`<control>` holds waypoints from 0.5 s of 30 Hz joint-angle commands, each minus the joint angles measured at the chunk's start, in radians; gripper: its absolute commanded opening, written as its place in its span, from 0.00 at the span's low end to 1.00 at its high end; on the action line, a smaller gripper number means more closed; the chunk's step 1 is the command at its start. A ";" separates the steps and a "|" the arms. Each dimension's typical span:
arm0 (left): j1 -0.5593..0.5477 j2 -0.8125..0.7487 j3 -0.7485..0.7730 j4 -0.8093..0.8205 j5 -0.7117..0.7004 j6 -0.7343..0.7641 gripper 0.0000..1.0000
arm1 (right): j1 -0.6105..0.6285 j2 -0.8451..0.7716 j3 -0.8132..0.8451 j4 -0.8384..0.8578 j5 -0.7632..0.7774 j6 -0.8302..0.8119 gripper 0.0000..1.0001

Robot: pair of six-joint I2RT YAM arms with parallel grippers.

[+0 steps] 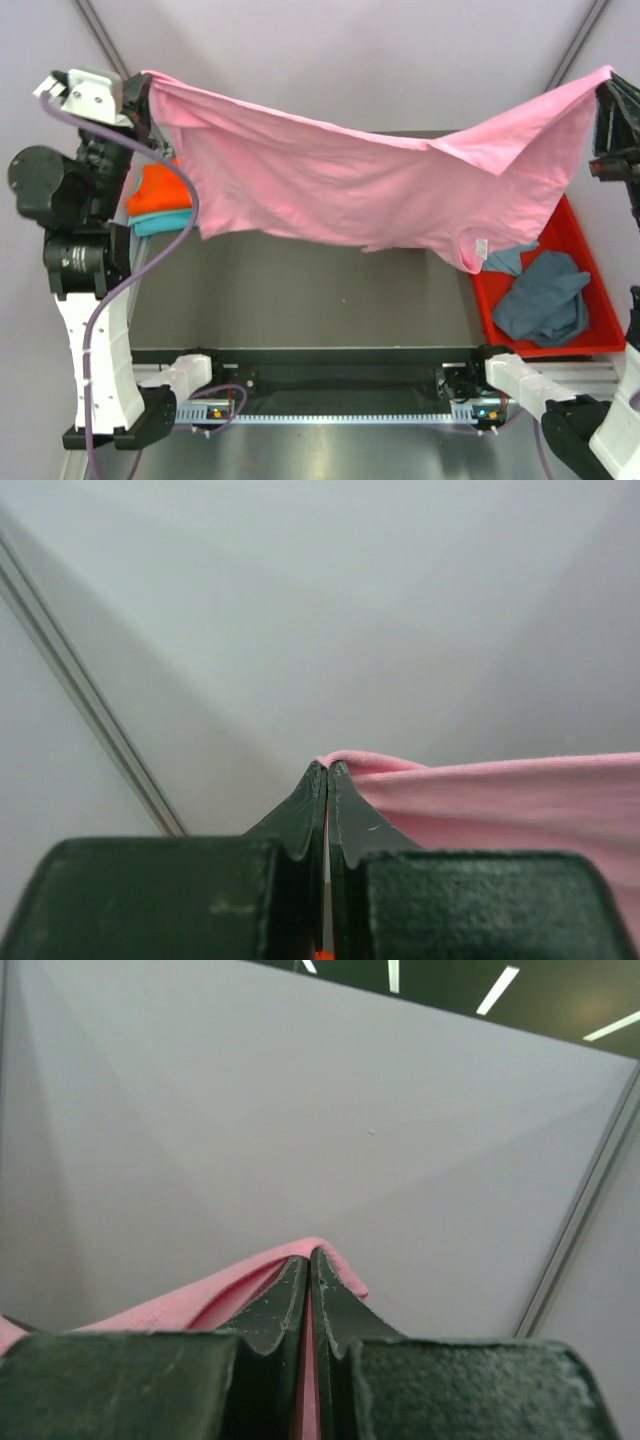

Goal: Fold and stack the t-shirts
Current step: Flatten the tshirt out

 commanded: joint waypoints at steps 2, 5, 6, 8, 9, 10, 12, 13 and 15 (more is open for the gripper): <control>-0.001 -0.019 0.110 0.065 -0.020 0.013 0.00 | 0.003 -0.043 0.051 0.027 -0.022 0.038 0.00; -0.001 -0.024 0.157 0.040 0.000 -0.008 0.00 | -0.005 -0.055 0.105 0.027 -0.030 0.074 0.00; -0.001 -0.025 0.162 0.042 0.000 -0.013 0.00 | -0.009 -0.051 0.153 0.028 -0.037 0.090 0.00; -0.001 -0.025 0.170 0.040 -0.006 -0.011 0.00 | -0.025 -0.028 0.204 0.031 -0.052 0.104 0.00; -0.001 -0.028 0.170 0.043 -0.008 -0.002 0.00 | -0.028 -0.018 0.224 0.036 -0.057 0.112 0.00; -0.001 -0.030 0.163 0.048 -0.010 0.008 0.00 | -0.032 -0.005 0.244 0.051 -0.060 0.114 0.00; -0.001 -0.034 0.111 0.069 -0.002 0.056 0.00 | -0.043 0.012 0.232 0.063 -0.062 0.112 0.00; -0.001 -0.037 0.087 0.077 0.001 0.071 0.00 | -0.057 0.027 0.220 0.060 -0.060 0.111 0.00; -0.001 -0.040 0.006 0.077 -0.002 0.111 0.00 | -0.061 0.032 0.133 0.038 -0.057 0.071 0.00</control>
